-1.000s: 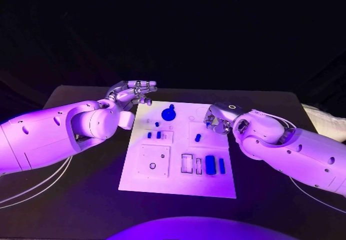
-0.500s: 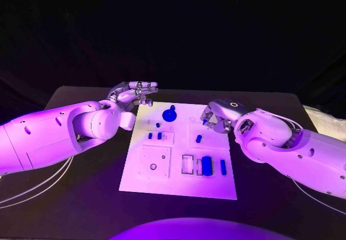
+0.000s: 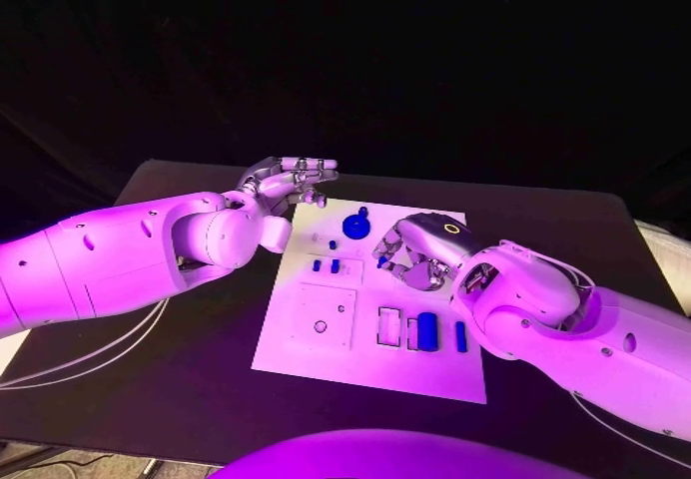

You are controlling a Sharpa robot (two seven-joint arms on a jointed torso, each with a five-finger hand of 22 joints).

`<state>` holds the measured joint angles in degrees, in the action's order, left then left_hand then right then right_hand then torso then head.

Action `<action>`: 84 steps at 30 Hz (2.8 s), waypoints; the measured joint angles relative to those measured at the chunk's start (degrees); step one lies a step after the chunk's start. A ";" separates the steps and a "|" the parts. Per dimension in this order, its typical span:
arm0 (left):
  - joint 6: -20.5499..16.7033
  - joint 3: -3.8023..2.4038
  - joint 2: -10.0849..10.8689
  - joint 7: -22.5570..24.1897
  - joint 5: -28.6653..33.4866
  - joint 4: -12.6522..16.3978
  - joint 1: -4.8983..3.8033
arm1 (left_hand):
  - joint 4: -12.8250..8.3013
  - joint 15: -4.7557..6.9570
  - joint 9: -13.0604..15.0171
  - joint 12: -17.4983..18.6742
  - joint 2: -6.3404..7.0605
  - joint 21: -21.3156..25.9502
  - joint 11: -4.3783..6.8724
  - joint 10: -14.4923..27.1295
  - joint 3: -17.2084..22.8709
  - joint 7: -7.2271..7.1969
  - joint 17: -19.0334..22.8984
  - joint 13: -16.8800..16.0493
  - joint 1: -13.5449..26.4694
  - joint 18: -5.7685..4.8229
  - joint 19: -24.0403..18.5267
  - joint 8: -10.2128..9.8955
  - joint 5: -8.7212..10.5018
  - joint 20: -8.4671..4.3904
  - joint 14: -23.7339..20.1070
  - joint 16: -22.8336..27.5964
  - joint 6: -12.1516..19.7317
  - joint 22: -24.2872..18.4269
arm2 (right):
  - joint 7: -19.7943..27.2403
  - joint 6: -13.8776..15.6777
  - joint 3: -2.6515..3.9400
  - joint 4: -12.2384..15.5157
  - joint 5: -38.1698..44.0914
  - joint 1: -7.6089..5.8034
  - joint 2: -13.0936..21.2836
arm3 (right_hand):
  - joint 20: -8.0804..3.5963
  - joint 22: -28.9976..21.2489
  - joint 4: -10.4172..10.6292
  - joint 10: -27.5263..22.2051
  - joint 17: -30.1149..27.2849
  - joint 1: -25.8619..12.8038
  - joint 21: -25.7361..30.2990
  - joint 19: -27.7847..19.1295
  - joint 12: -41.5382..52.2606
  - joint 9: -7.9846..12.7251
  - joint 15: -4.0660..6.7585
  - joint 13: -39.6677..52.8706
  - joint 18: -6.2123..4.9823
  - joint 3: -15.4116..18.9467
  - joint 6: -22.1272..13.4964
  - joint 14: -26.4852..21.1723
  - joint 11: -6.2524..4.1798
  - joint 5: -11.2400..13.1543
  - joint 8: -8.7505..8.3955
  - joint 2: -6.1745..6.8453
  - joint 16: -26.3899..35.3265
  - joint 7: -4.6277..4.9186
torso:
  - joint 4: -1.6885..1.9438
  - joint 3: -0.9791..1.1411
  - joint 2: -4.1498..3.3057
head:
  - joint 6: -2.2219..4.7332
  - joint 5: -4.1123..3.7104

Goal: Assemble the parts on the task board

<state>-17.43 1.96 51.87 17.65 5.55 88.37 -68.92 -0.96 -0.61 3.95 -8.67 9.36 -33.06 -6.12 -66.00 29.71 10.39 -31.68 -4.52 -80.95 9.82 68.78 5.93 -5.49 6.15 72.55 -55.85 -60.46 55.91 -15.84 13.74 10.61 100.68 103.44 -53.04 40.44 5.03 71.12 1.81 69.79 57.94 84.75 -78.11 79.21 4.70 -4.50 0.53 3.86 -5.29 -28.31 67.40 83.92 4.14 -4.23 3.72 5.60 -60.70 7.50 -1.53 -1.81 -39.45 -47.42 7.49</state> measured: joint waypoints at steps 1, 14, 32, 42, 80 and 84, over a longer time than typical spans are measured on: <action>0.00 0.00 -0.02 0.01 0.00 0.05 0.00 | 0.00 0.00 0.00 0.00 0.00 0.00 0.00 0.00 0.00 0.00 0.00 0.00 0.00 0.00 0.00 0.00 0.00 0.00 0.00 0.00 0.00 0.00 | 0.21 0.11 -0.03 0.00 -0.19 0.45 -0.56 | 0.00 0.00 -0.03 0.00 0.00 0.00 0.00 0.00 -0.06 0.00 0.00 0.00 0.00 -0.03 0.00 0.00 0.00 -0.01 0.00 0.00 0.00 0.00 | 0.01 -0.01 0.00 | -0.08 0.30; 0.01 0.00 -0.39 0.04 0.00 0.63 0.00 | 0.00 -0.04 0.00 0.00 0.00 0.00 0.00 0.00 0.00 0.00 -0.01 0.01 0.00 0.00 0.00 0.00 0.00 0.00 0.04 0.00 0.00 0.00 | 2.51 0.81 -0.75 -3.94 -1.54 3.68 -5.81 | 0.00 0.09 -0.71 0.00 0.31 -0.25 -0.23 0.00 -0.34 -0.04 0.00 -0.05 0.00 -0.71 -0.01 0.00 0.00 -0.33 -0.05 0.23 -0.22 0.00 | 0.06 -0.08 -0.01 | -1.04 2.38; 0.14 0.01 -0.78 0.04 0.00 0.66 0.00 | 0.00 -0.25 0.00 0.00 0.00 0.00 0.00 0.00 0.00 0.00 -0.01 -0.02 0.00 -0.01 0.00 0.00 0.00 0.00 -0.13 0.00 0.00 0.01 | 4.12 0.49 -1.50 -6.45 -2.20 4.90 -7.78 | 0.00 0.07 -0.86 0.00 0.29 -0.56 -0.23 -0.01 -0.62 0.07 0.00 0.00 0.00 -0.87 -0.02 0.00 0.00 -0.65 -0.21 0.07 -0.45 0.00 | 0.00 0.03 -0.05 | -2.15 3.33; 0.29 0.01 -0.88 -0.02 0.01 0.64 0.00 | 0.00 -0.23 0.00 0.00 0.00 0.00 0.00 0.00 0.00 0.00 -0.01 -0.03 0.00 0.00 0.00 0.00 0.00 0.00 -0.15 -0.01 0.00 0.01 | 4.23 -0.44 -2.18 -7.49 -2.26 4.95 -8.43 | 0.00 0.06 -0.87 0.19 0.29 -1.01 -0.23 -0.01 -0.71 0.04 0.00 0.00 0.01 -0.87 -0.02 0.00 -0.20 -0.64 -0.22 0.22 -0.45 0.00 | 0.00 0.00 -0.05 | -2.43 3.46; 0.58 0.00 -1.09 -0.22 0.01 0.40 0.02 | -0.16 -0.22 0.00 -0.32 0.00 0.00 0.10 0.10 -0.16 0.20 0.11 -0.01 0.00 -0.01 0.00 0.00 0.00 0.00 -0.15 -0.01 0.21 -0.04 | 4.06 -1.00 -3.79 -8.30 -0.98 4.76 -9.00 | 1.84 -6.15 -1.80 -12.33 -4.88 -6.19 3.55 -3.32 -0.82 0.85 -1.26 -0.31 0.01 0.26 -10.49 0.01 2.69 -0.65 0.05 3.00 3.10 2.08 | -0.03 0.02 -0.01 | -2.59 3.44; 0.61 0.00 -1.05 -0.27 0.01 0.36 0.02 | -0.16 -0.23 0.00 -0.32 0.00 0.00 0.10 0.10 -0.16 0.20 0.11 0.00 0.00 -0.01 0.00 0.00 0.00 0.00 -0.14 -0.01 0.21 -0.04 | 4.06 0.35 -3.75 -6.64 -0.98 4.82 -7.20 | 1.84 -6.10 -2.04 -11.51 -5.21 -6.19 3.55 -3.32 0.35 0.64 -1.26 -0.06 0.00 0.50 -10.04 0.01 2.31 -1.78 0.05 3.00 3.45 2.16 | -0.07 0.06 0.01 | -2.59 3.41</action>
<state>-16.82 1.96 50.82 17.38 5.56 88.73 -68.90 -1.11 -0.84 3.95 -8.98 9.36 -33.06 -6.02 -65.91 29.56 10.59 -31.56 -4.53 -80.95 9.81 68.78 5.93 -5.49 6.15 72.40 -55.86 -60.25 55.87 -11.78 14.09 6.86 94.04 102.46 -48.21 33.24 6.87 65.01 -0.23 58.28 52.73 78.56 -74.56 75.89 5.06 -3.86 -0.73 3.80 -5.29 -27.82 57.36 83.92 6.46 -6.01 3.76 8.60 -57.25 9.65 -1.60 -1.75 -39.44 -50.00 10.90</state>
